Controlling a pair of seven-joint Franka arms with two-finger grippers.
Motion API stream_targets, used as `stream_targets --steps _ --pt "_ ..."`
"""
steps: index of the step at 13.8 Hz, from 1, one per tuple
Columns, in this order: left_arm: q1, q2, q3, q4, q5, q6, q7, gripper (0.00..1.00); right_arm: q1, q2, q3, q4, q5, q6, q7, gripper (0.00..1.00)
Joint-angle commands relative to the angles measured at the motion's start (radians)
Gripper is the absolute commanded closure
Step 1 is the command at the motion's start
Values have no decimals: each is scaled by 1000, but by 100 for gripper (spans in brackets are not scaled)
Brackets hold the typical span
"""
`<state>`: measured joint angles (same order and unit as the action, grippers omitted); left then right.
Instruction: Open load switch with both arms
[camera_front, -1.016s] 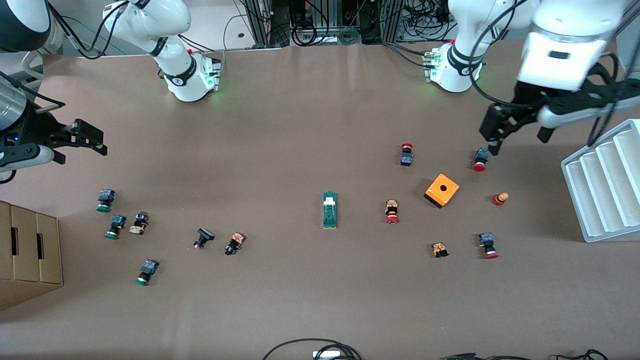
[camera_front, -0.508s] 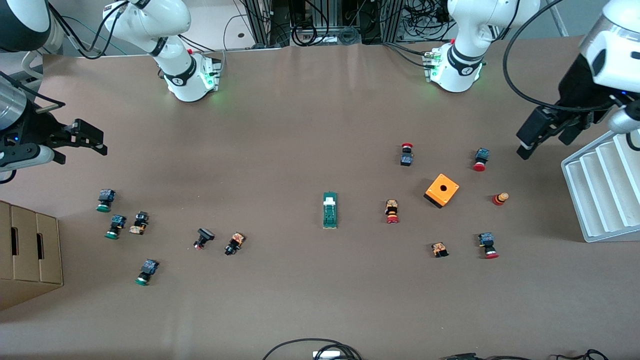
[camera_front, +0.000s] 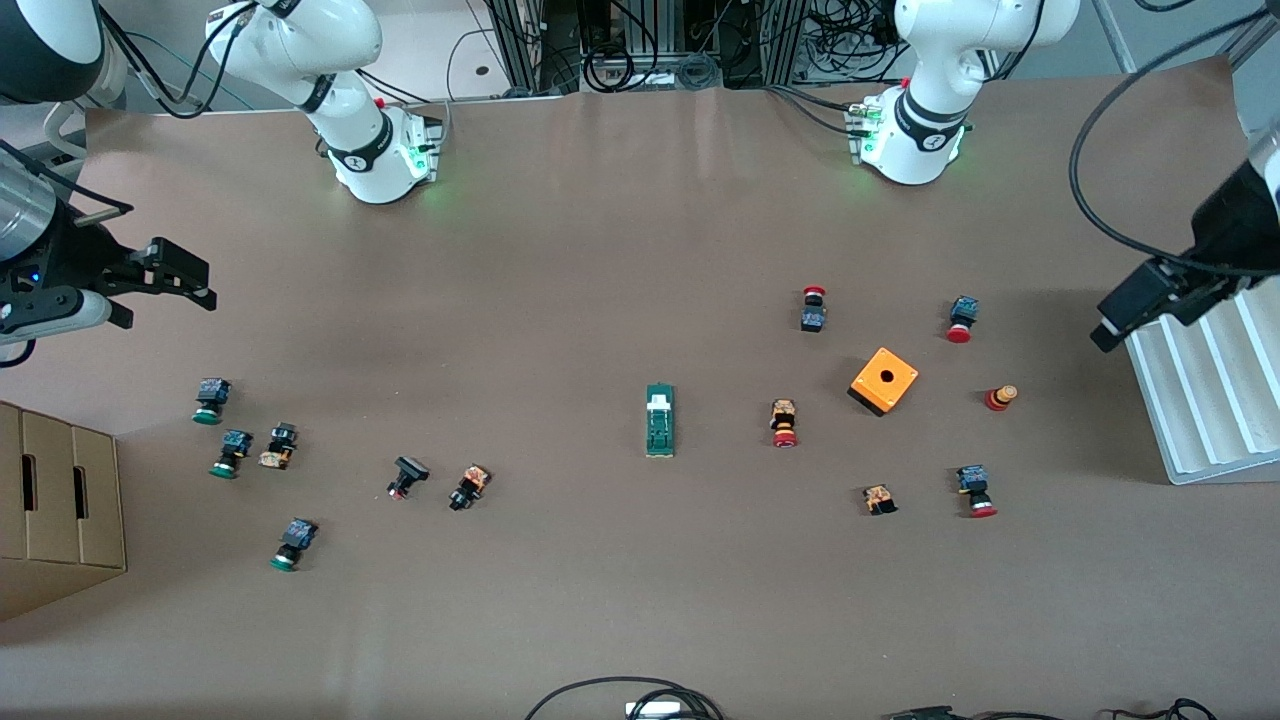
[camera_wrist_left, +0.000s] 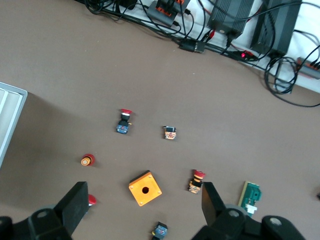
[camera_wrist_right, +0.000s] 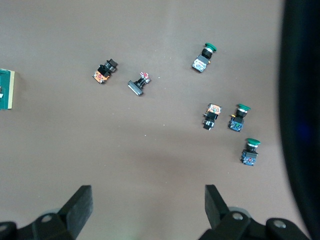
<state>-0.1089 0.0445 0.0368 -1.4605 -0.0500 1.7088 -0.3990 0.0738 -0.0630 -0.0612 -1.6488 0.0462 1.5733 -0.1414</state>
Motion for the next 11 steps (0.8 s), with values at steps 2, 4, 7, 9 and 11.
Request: stream_targets --steps 2,4,7,9,11 --pt "28 38 -11 11 -24 -87 48 0 9 3 0 14 -22 -3 0 0" --pt "25 63 -12 8 -24 -92 49 0 8 3 0 14 -22 -1 -1 0" --pt "18 77 -14 11 -24 -90 40 0 8 3 0 14 -22 -3 -1 0" --pt "20 72 -17 12 -28 -84 32 0 8 3 0 14 -20 -3 -1 0" --pt "26 75 -17 17 -17 -86 34 0 8 3 -2 14 -22 -1 -3 0"
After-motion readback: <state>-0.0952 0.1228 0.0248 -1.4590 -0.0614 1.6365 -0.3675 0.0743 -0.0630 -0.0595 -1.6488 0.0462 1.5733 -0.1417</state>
